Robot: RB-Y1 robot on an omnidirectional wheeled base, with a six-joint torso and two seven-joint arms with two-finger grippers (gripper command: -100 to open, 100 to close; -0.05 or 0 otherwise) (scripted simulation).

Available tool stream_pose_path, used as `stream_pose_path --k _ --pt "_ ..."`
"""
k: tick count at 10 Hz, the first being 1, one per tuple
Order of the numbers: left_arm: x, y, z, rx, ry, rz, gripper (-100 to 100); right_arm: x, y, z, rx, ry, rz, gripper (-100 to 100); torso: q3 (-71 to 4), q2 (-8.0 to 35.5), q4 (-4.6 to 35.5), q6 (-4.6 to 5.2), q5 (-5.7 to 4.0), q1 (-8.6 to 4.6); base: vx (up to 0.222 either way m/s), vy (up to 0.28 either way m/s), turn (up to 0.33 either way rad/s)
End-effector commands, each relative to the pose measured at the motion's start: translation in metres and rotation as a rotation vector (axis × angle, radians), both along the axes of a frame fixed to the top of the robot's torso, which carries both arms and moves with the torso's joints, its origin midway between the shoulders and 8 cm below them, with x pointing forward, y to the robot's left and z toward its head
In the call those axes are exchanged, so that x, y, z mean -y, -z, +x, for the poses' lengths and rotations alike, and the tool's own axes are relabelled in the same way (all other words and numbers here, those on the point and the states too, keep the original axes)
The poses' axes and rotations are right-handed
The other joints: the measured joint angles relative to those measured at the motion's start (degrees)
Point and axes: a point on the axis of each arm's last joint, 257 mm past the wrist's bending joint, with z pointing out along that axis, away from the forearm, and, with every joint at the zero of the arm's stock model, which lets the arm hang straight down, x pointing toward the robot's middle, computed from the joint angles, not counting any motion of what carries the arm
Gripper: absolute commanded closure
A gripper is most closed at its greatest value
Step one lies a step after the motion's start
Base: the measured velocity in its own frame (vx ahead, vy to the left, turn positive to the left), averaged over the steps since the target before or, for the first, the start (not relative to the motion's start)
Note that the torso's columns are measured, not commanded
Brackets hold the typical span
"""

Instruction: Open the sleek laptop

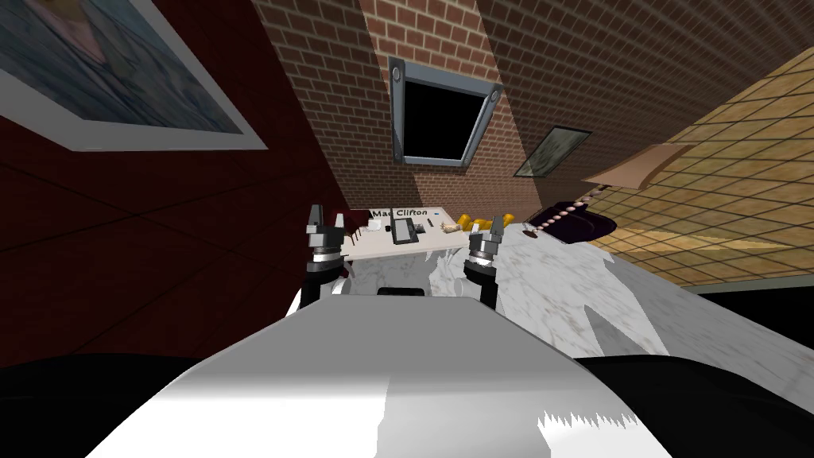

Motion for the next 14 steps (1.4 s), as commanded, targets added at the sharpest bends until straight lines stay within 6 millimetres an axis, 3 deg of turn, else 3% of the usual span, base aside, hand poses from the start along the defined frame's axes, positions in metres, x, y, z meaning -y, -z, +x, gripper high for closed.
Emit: stream_pose_path --k 1,9,10,11,14 --pt "0.000 0.000 0.000 0.000 0.000 0.000 0 0.000 0.000 0.000 0.000 0.000 0.000 0 -4.67 2.32 2.35 0.00 0.00 0.00 0.000 0.000 0.000" --pt "0.000 0.000 0.000 0.000 0.000 0.000 0 0.000 0.000 0.000 0.000 0.000 0.000 0 -70.73 35.39 35.37 0.00 0.00 0.00 0.000 0.000 0.000" --pt "0.003 0.006 0.005 -0.026 0.010 0.037 -100 0.000 0.000 0.000 0.000 0.000 0.000 0 -79.19 39.62 39.60 0.00 0.00 0.00 0.030 -0.022 -0.006" --pt "0.003 0.010 0.008 -0.041 0.013 0.053 -100 0.000 0.000 0.000 0.000 0.000 0.000 0 -83.17 41.48 41.47 0.00 -0.01 -0.05 0.037 -0.040 -0.004" --pt "0.001 0.030 0.023 -0.115 0.004 0.110 -100 0.000 0.000 0.000 0.000 0.000 0.000 0 -84.61 42.18 42.24 0.00 -0.04 -0.12 0.060 -0.077 -0.007"
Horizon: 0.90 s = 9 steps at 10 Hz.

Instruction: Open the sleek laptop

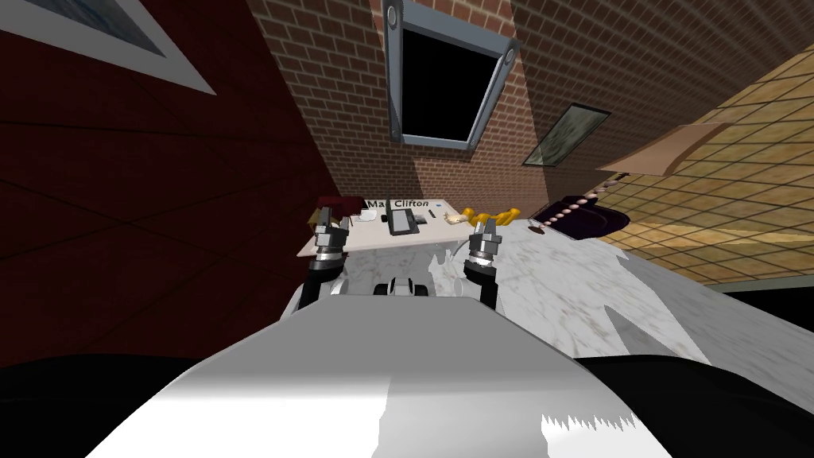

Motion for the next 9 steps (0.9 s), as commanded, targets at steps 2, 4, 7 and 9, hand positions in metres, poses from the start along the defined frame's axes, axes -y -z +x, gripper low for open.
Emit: stream_pose_path --k 2,4,7,9 --pt "-0.007 0.026 0.019 -0.096 -0.029 0.057 -100 0.000 0.000 0.000 0.000 0.000 0.000 0 0.06 0.12 0.05 0.00 0.05 0.16 0.076 -0.081 -0.011" --pt "-0.014 0.043 0.031 -0.156 -0.055 0.081 -100 0.000 0.000 0.000 0.000 0.000 0.000 0 -0.02 0.00 0.02 0.00 0.00 -0.01 0.103 -0.113 -0.009" --pt "-0.029 0.075 0.049 -0.260 -0.107 0.110 -100 0.000 0.000 0.000 0.000 0.000 0.000 0 0.06 0.12 0.05 -0.01 0.05 0.15 0.097 -0.090 -0.012" --pt "-0.034 0.085 0.054 -0.292 -0.122 0.119 -100 0.000 0.000 0.000 0.000 0.000 0.000 0 0.06 0.14 0.06 0.00 0.03 0.11 0.074 -0.084 -0.004"
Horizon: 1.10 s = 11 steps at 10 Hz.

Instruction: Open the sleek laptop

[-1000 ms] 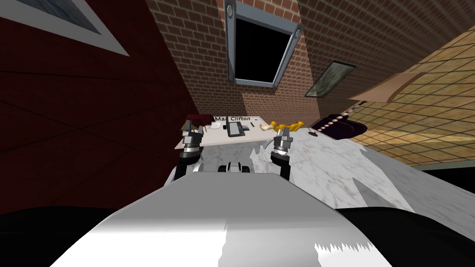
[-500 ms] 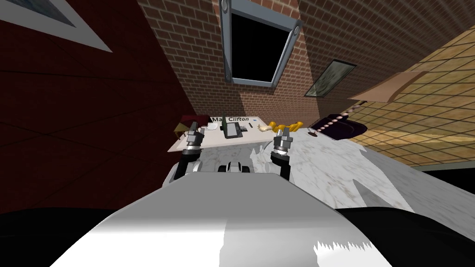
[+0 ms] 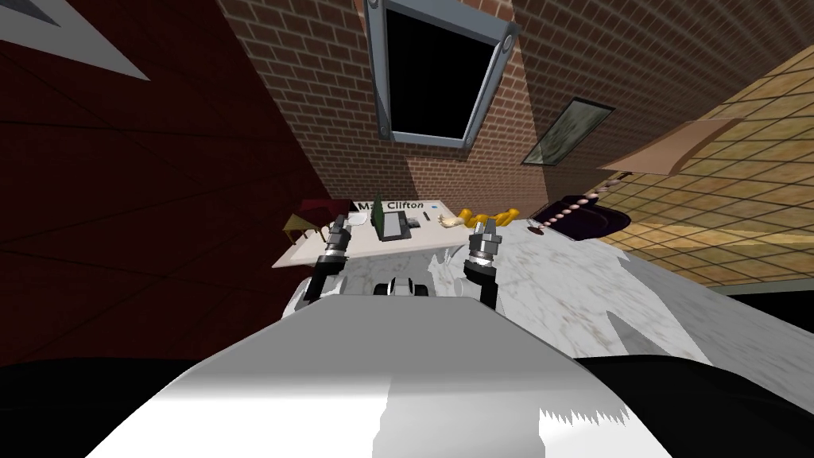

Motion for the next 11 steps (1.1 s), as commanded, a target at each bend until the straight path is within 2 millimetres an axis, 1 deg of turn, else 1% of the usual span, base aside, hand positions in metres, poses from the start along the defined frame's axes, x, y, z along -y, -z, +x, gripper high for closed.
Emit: stream_pose_path --k 1,3,4,5,6,7,8,9,10,11 --pt "-0.008 0.018 0.010 -0.062 -0.030 0.019 -100 0.000 0.000 0.000 0.000 0.000 0.000 0 0.04 0.07 0.02 0.00 0.02 0.06 0.060 -0.064 -0.011" --pt "-0.013 0.028 0.014 -0.095 -0.044 0.034 -100 0.000 0.000 0.000 0.000 0.000 0.000 0 0.00 -0.01 0.00 0.00 0.02 0.05 0.056 -0.063 -0.007" --pt "-0.019 0.039 0.019 -0.131 -0.058 0.053 -100 0.000 0.000 0.000 0.000 0.000 0.000 0 -0.01 -0.02 -0.01 0.00 0.01 0.00 0.069 -0.088 -0.010" --pt "-0.022 0.045 0.021 -0.150 -0.066 0.064 -100 0.000 0.000 0.000 0.000 0.000 0.000 0 -0.04 -0.08 -0.02 0.00 -0.01 -0.07 0.070 -0.090 -0.006" --pt "-0.030 0.057 0.025 -0.190 -0.082 0.087 -100 0.000 0.000 0.000 0.000 0.000 0.000 0 -0.05 -0.08 -0.02 0.00 -0.01 -0.05 0.088 -0.107 -0.014" --pt "-0.034 0.063 0.027 -0.211 -0.091 0.099 -100 0.000 0.000 0.000 0.000 0.000 0.000 0 -0.06 -0.11 -0.03 0.00 -0.01 -0.06 0.101 -0.093 -0.006" --pt "-0.042 0.075 0.031 -0.254 -0.109 0.124 -100 0.000 0.000 0.000 0.000 0.000 0.000 0 -0.07 -0.11 -0.03 0.00 0.01 0.02 0.116 -0.105 -0.015" --pt "-0.047 0.081 0.033 -0.275 -0.119 0.137 -100 0.000 0.000 0.000 0.000 0.000 0.000 0 -0.07 -0.11 -0.03 0.00 0.01 -0.01 0.097 -0.089 -0.007" --pt "-0.056 0.093 0.036 -0.316 -0.138 0.160 -100 0.000 0.000 0.000 0.000 0.000 0.000 0 -0.01 -0.02 -0.01 0.00 0.02 0.05 0.083 -0.084 -0.011" --pt "-0.061 0.098 0.037 -0.335 -0.147 0.171 -100 0.000 0.000 0.000 0.000 0.000 0.000 0 0.03 0.04 0.01 -0.01 0.03 0.06 0.081 -0.098 -0.008"
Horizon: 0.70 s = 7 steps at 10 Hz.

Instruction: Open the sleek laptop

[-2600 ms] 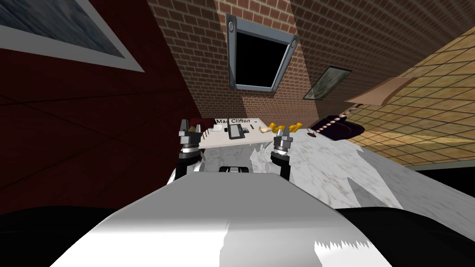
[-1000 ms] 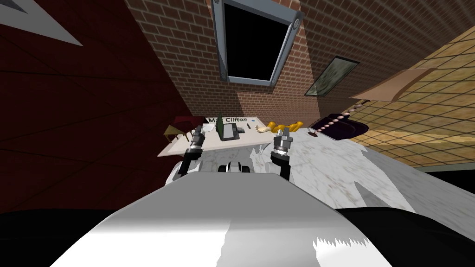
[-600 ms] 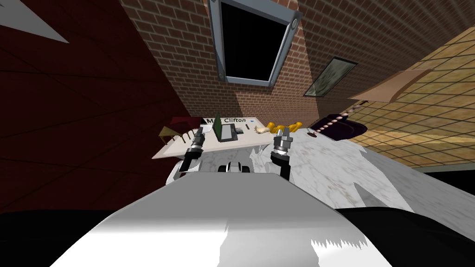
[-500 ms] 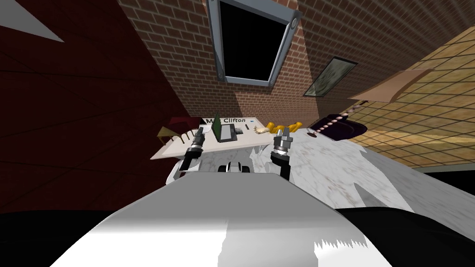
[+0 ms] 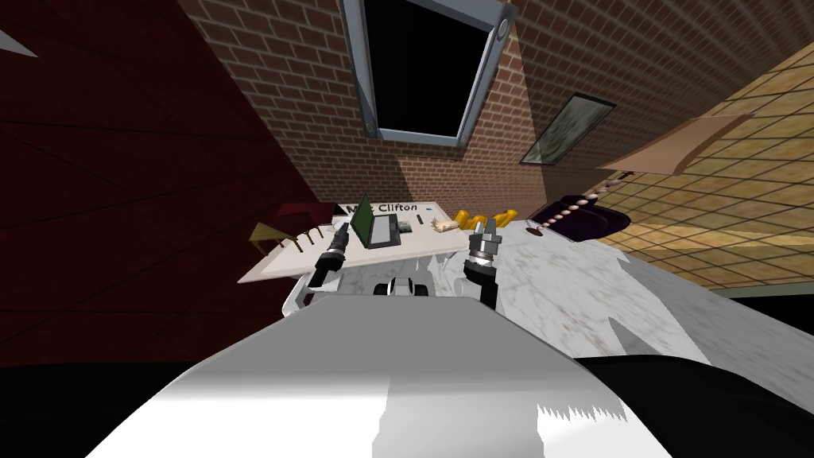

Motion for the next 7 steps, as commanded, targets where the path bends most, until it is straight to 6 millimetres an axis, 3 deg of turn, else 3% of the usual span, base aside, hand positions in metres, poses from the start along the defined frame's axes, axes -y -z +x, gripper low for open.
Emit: stream_pose_path --k 1,3,6,7 --pt "-0.013 0.017 0.006 -0.061 -0.029 0.034 -100 0.000 0.000 0.000 0.000 0.000 0.000 0 -0.01 -0.01 0.00 0.01 -0.02 -0.07 0.067 -0.086 -0.006" --pt "-0.022 0.028 0.008 -0.101 -0.048 0.055 -100 0.000 0.000 0.000 0.000 0.000 0.000 0 -0.02 -0.03 0.00 0.01 0.00 0.01 0.063 -0.057 -0.005" --pt "-0.019 0.021 0.006 -0.086 -0.044 0.051 -100 0.000 0.000 0.000 0.000 0.000 0.000 0 -0.11 -0.20 -0.04 0.01 0.02 0.09 0.063 -0.001 -0.015" --pt "-0.020 0.021 0.006 -0.088 -0.046 0.051 100 0.000 0.000 0.000 0.000 0.000 0.000 0 -0.08 -0.10 -0.04 0.01 0.01 0.01 0.007 0.003 0.006"
